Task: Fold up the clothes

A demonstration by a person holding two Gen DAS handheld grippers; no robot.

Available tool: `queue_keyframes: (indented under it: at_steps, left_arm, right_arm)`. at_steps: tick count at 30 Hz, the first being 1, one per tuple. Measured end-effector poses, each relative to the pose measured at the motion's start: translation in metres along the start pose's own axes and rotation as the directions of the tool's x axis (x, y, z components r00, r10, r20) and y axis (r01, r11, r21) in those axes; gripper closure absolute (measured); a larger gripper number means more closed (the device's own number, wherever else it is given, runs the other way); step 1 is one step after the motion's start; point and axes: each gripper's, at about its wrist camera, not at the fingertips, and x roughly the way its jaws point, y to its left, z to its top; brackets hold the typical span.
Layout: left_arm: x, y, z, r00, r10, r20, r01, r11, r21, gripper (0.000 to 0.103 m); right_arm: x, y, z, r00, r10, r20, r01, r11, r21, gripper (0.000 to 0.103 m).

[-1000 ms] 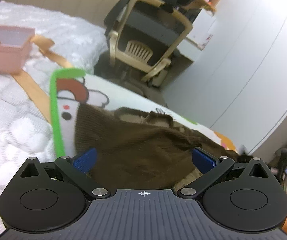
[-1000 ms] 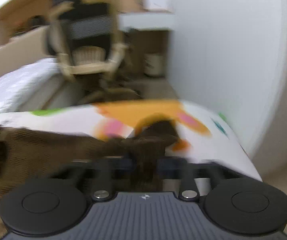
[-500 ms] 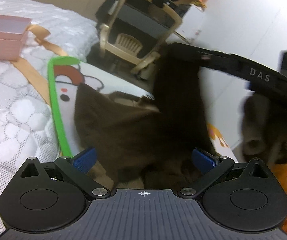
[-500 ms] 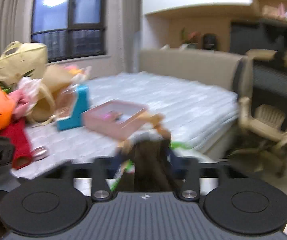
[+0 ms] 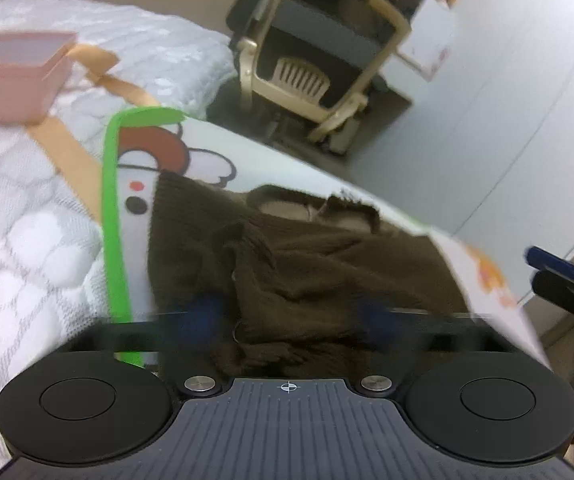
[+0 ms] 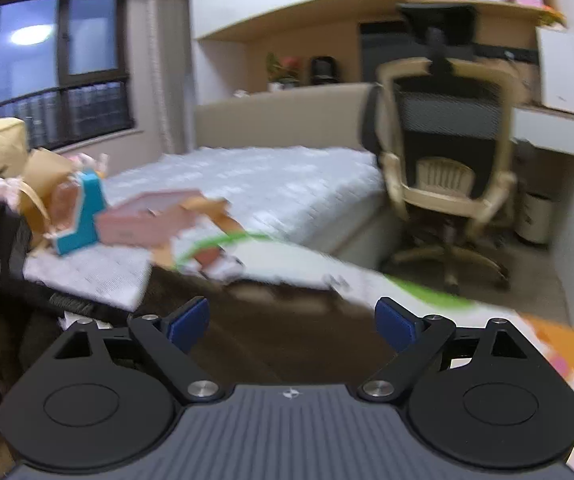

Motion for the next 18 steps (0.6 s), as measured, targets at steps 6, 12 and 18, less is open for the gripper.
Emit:
queue_keyframes:
  at_steps: [6, 12, 18]
  left_arm:
    - [-0.058, -0.062, 0.049, 0.954, -0.073, 0.291, -0.011, 0.961, 0.278, 0.087]
    - [-0.082, -0.057, 0.034, 0.928, -0.076, 0.365, -0.067, 0.930, 0.363, 0.059]
    - [-0.044, 0.008, 0.004, 0.982, 0.139, 0.130, -0.170, 0.948, 0.270, 0.037]
  right_arm:
    - [-0.012, -0.031, -0.009, 0.998, -0.056, 0.023, 0.054, 0.996, 0.072, 0.012]
    - [0.000, -0.033, -0.012, 0.998, -0.054, 0.026, 0.052, 0.995, 0.084, 0.010]
    - [0.014, -0.034, -0.014, 0.995, -0.094, -0.039, 0.096, 0.994, 0.056, 0.010]
